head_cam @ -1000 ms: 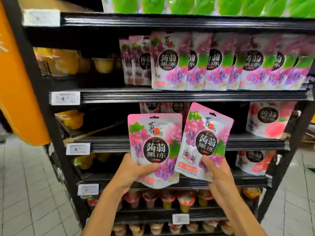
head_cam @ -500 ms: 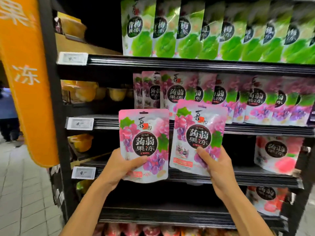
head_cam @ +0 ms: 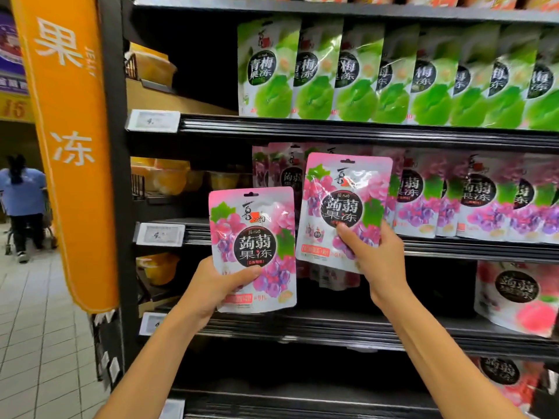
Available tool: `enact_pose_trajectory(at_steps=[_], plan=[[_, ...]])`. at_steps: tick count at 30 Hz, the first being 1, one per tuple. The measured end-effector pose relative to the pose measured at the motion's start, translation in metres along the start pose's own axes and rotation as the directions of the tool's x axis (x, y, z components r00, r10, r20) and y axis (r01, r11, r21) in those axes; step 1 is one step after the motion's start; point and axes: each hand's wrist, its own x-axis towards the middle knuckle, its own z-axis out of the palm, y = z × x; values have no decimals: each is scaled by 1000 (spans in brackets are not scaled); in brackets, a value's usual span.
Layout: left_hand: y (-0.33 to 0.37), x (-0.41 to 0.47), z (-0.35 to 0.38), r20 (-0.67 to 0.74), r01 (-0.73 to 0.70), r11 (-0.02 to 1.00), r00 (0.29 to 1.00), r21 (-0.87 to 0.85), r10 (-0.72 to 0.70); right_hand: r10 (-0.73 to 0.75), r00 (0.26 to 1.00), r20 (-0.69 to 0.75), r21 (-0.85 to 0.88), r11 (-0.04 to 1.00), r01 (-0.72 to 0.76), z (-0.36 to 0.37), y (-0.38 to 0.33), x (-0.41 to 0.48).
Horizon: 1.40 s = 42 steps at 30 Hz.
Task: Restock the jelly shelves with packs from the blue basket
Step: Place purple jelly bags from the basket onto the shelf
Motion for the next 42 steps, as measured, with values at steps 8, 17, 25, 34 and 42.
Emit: enact_pose_trajectory(at_steps=[8, 17, 25, 34, 42], plan=[[9, 7, -25, 32, -9, 1000, 999, 24, 8, -2, 999, -40, -121, 993, -3, 54, -17, 38], [20, 4, -50, 72, -12, 993, 997, 117, 3, 31, 995, -97, -178, 983, -48, 86, -18, 48], [16, 6, -50, 85, -53, 995, 995, 87, 46, -8, 992, -128, -190, 982, -16, 103, -28, 49], [3, 8, -41, 79, -43, 998, 996, 43, 40, -82, 991, -101, -331, 943, 45, 100, -17, 41], [-3, 5, -36, 75, -28, 999, 997, 35, 25, -70, 993, -99, -614, 789, -5, 73, -18, 30]])
